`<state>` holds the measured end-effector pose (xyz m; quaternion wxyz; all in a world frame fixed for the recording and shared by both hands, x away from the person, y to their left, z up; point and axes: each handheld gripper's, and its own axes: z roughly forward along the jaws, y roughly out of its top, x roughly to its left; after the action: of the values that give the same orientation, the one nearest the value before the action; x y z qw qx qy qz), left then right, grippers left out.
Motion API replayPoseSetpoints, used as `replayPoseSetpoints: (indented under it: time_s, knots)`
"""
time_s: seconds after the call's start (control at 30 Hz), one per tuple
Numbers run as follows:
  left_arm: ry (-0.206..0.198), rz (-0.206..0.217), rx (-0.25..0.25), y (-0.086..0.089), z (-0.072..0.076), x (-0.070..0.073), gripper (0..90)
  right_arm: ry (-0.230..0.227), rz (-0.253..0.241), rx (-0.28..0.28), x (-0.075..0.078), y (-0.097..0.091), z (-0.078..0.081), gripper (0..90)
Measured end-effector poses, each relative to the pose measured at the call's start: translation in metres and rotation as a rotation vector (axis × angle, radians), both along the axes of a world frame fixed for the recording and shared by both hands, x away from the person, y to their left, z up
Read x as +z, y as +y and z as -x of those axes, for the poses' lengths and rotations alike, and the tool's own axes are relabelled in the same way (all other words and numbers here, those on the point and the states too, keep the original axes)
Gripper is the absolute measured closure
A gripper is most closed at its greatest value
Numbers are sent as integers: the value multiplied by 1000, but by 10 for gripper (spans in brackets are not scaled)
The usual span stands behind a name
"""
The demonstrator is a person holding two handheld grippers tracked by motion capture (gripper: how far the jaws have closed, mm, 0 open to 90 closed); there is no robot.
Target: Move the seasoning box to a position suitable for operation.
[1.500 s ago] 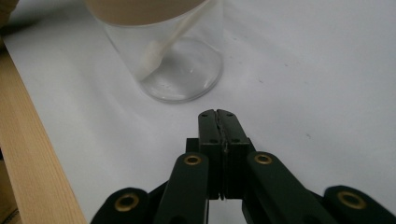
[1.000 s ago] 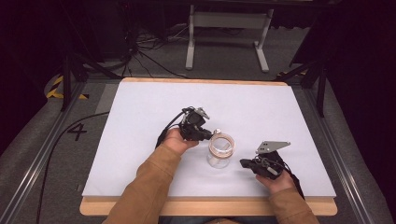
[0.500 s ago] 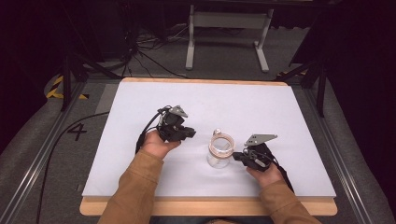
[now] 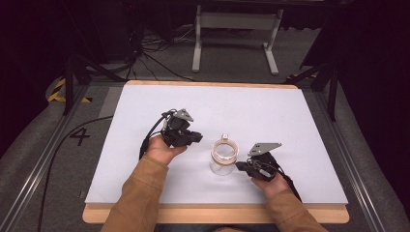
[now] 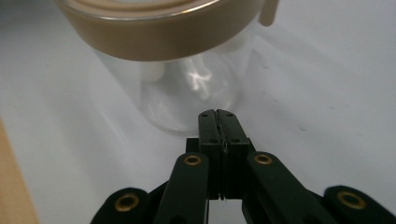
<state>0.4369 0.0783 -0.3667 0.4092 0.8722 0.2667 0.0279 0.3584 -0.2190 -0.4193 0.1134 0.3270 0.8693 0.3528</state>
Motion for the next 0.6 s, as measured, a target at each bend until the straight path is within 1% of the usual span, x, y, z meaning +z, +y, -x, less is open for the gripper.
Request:
replayPoseSetpoints:
  time_s: [0.03, 0.13, 0.17, 0.2, 0.23, 0.3, 0.37, 0.43, 0.47, 0.5, 0.53, 0.57, 0.6]
  knots:
    - [-5, 2, -3, -1, 0, 1, 830, -18, 10, -10, 2, -2, 1, 897]
    - [-21, 35, -21, -4, 1, 7, 847, -20, -20, -41, 8, -14, 1, 897]
    - [-26, 56, -32, -5, 2, 11, 853, -18, -25, -49, 9, -17, 1, 897]
    - [-26, 56, -32, -5, 2, 11, 861, -18, -25, -49, 9, -17, 1, 897]
    - [-37, 78, -47, -7, 2, 14, 874, -19, -48, -66, 12, -24, 3, 897]
    - [-44, 113, -73, -10, 3, 19, 884, -22, -53, -71, 13, -27, 4, 897]
    - [-50, 131, -92, -16, 3, 21, 893, -32, -64, -74, 15, -31, 7, 897]
    - [-58, 126, -108, -21, 2, 21, 894, -35, -74, -75, 17, -33, 10, 897]
    - [-56, 116, -122, -23, 0, 21, 894, -36, -78, -73, 18, -34, 11, 897]
    - [-55, 124, -119, -25, 0, 20, 894, -34, -83, -74, 19, -35, 13, 897]
    - [-53, 141, -120, -27, -2, 20, 895, -34, -86, -73, 20, -36, 14, 897]
    - [-53, 137, -130, -28, -3, 20, 895, -29, -90, -71, 20, -36, 15, 897]
    - [-55, 144, -129, -30, -4, 20, 895, -29, -90, -68, 19, -35, 15, 897]
